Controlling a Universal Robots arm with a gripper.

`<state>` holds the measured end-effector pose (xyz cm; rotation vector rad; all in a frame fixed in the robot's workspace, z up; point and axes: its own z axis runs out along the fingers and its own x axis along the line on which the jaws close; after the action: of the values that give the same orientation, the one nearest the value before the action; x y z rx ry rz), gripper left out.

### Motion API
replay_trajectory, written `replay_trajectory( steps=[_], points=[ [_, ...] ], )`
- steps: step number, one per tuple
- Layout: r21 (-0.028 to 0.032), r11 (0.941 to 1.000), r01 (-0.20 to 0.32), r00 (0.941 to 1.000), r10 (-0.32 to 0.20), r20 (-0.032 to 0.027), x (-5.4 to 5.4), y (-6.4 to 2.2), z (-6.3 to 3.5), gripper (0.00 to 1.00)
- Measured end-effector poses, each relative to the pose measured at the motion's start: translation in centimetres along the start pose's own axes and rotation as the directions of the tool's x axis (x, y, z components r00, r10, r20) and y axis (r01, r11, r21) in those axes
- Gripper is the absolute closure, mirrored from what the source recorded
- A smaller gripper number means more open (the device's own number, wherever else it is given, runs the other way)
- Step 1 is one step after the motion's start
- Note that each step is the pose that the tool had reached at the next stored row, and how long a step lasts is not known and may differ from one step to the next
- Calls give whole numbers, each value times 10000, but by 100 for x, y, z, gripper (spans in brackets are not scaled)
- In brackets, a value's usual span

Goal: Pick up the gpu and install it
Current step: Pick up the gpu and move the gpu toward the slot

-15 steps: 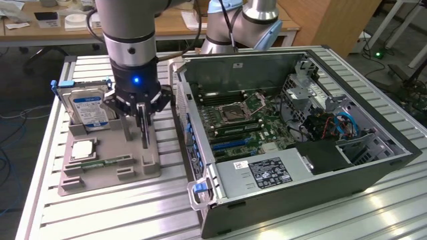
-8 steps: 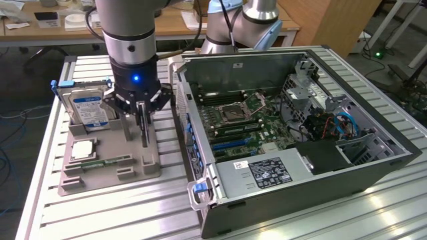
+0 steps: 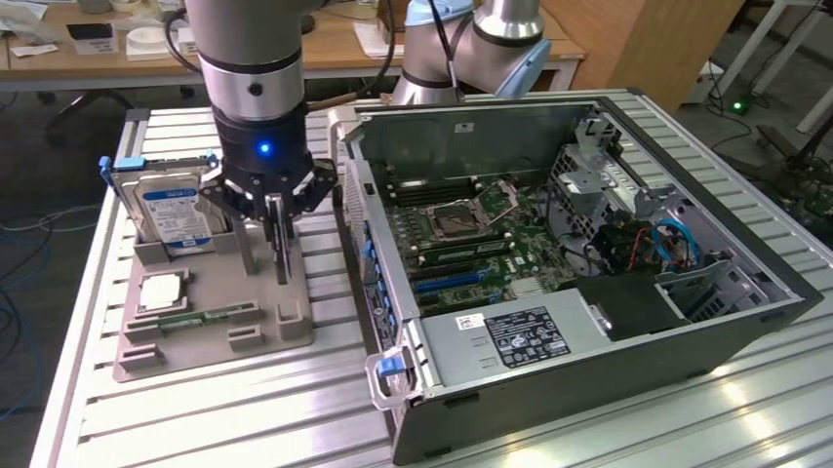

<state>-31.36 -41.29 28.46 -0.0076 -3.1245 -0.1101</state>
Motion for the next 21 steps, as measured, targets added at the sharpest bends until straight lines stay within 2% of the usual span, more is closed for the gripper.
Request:
replay_trajectory(
  steps=[12, 21],
  points=[
    [-50, 10000, 2, 10000, -2, 0, 1, -5, -75, 73],
    [-66, 10000, 1, 10000, -1, -1, 2, -5, -118, 73]
  ],
)
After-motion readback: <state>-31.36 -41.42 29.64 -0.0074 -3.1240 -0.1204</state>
